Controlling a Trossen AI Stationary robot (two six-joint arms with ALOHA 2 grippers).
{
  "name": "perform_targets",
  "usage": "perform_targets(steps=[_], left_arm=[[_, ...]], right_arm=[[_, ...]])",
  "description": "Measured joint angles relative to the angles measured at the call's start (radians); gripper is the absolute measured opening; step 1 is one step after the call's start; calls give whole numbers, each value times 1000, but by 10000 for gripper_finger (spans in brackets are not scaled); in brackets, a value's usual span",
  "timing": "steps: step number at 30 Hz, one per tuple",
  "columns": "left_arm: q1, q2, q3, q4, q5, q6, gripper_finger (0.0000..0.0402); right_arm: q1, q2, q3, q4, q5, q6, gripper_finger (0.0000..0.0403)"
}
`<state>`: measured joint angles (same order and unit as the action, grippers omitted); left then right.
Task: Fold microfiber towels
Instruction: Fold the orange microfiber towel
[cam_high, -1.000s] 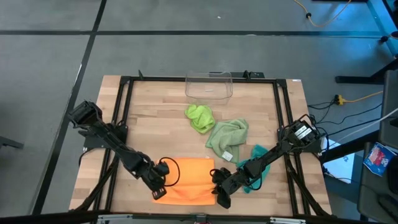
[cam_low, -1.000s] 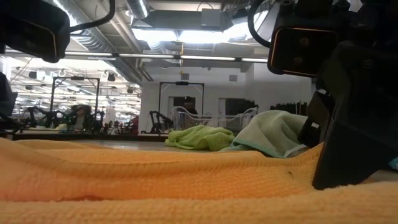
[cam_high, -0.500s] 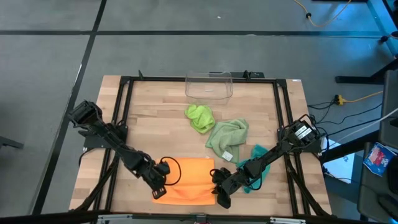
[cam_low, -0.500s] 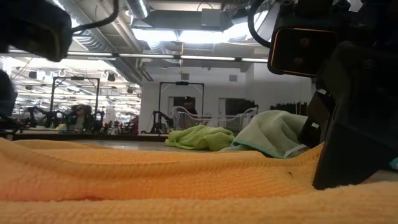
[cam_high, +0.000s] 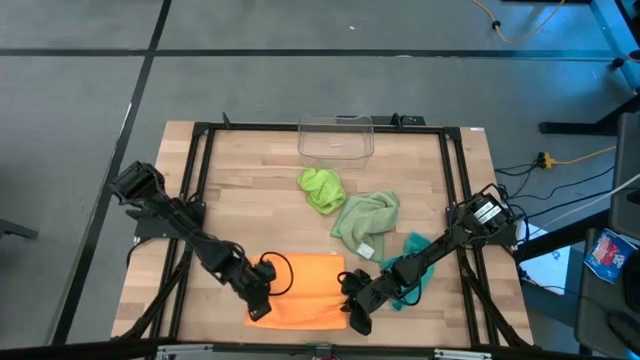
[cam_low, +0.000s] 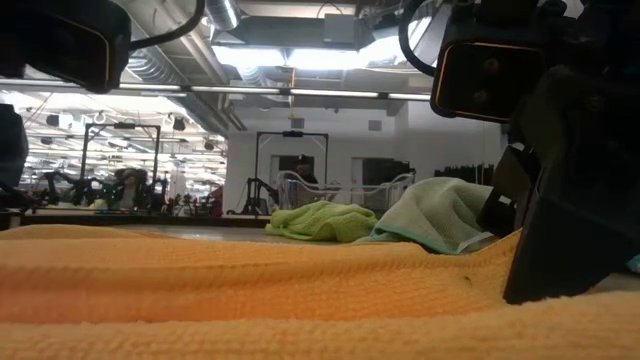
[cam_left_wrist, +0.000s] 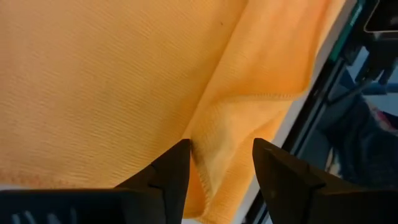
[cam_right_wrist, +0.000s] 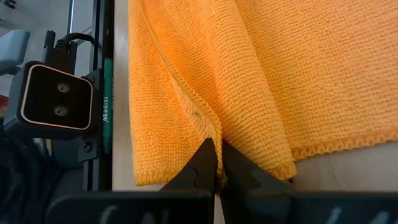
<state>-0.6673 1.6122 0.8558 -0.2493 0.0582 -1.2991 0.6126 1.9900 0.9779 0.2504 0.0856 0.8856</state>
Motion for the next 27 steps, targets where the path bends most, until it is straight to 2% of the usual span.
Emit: perform_targets(steps=[8, 15, 23, 27], left_arm=[[-22, 5, 0, 15, 16, 26, 167], [-45, 39, 1, 56, 91, 33, 166], [-58, 32, 1, 183, 80, 160, 166], [-53, 32, 1, 178, 39, 158, 166]], right_arm=[[0, 0, 0, 0, 0, -2, 10], [0, 0, 0, -1, 0, -4, 10], [0, 0, 0, -4, 0, -4, 10], [0, 0, 0, -5, 0, -4, 10]])
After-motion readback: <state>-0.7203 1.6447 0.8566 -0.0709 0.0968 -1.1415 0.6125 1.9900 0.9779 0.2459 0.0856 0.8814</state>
